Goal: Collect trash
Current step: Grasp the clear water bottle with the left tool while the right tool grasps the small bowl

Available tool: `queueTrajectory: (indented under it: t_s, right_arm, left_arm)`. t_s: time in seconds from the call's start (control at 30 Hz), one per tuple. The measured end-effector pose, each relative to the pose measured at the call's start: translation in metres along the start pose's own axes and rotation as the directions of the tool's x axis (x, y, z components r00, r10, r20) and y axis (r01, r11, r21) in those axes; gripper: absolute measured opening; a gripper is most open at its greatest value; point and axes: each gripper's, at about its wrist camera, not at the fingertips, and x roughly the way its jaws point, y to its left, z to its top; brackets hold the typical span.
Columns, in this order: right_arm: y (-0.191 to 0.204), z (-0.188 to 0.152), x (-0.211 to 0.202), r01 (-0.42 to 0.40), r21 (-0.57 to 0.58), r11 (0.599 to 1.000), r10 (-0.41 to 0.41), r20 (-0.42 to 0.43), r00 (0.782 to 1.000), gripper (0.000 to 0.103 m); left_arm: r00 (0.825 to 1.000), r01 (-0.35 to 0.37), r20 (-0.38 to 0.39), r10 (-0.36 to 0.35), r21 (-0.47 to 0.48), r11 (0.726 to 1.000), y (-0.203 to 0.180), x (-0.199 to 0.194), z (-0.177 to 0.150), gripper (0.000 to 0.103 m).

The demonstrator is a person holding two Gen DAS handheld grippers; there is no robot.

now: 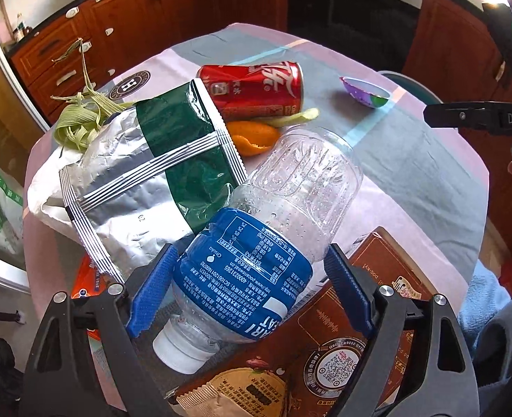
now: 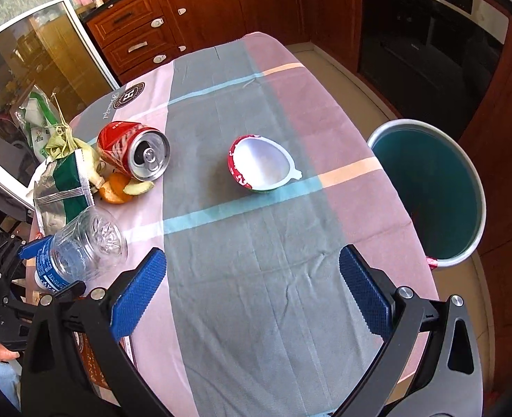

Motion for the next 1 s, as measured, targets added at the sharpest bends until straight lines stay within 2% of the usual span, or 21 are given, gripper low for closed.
queueTrajectory:
  t_s: [0.17,0.4,0.53,0.67,0.77,0.83,0.9,0.97,1.0]
  right_arm:
    - [-0.002,0.014,-0.002,-0.004,-0.004,1.0,0.004,0.036,0.999,0.096]
    - [-0.002,0.032,0.017,0.0,-0.032,0.999,0.002,0.052,0.999,0.096]
    - [-0.004,0.038,0.033,-0.003,-0.032,0.999,0.004,0.032,0.999,0.096]
    - [0.0,0.042,0.031,-0.025,-0.052,0.998,0.029,0.063,0.998,0.096]
    - [0.007,0.043,0.041,-0.019,-0.099,0.995,0.022,0.036,0.999,0.081]
    - [0.011,0.043,0.047,-0.021,-0.116,0.993,0.023,0.018,1.0,0.066]
    - [0.014,0.043,0.053,-0.023,-0.132,0.991,0.023,0.003,1.0,0.059]
    - [0.017,0.042,0.059,-0.013,-0.148,0.989,0.012,-0.009,1.0,0.045]
    - [0.017,0.041,0.063,-0.014,-0.152,0.988,0.011,-0.021,1.0,0.032]
  left_arm:
    - [1.0,0.005,0.022,-0.006,0.025,1.0,-0.005,-0.006,0.0,0.086]
    - [0.998,0.026,0.059,-0.026,-0.002,1.0,-0.003,-0.021,0.009,0.086]
    - [0.997,0.027,0.072,-0.027,0.001,1.0,-0.006,-0.027,0.014,0.086]
    - [0.996,0.053,0.08,-0.051,-0.024,0.998,-0.005,-0.028,0.019,0.086]
    - [0.996,0.044,0.078,-0.042,-0.026,0.999,-0.005,-0.021,0.024,0.086]
    - [0.996,0.06,0.073,-0.056,-0.046,0.997,-0.004,-0.016,0.026,0.086]
    - [0.995,0.072,0.077,-0.068,-0.053,0.996,-0.004,-0.015,0.025,0.086]
    - [0.994,0.079,0.08,-0.074,-0.061,0.995,-0.005,-0.013,0.025,0.086]
    - [0.994,0.083,0.081,-0.078,-0.064,0.994,-0.006,-0.012,0.025,0.086]
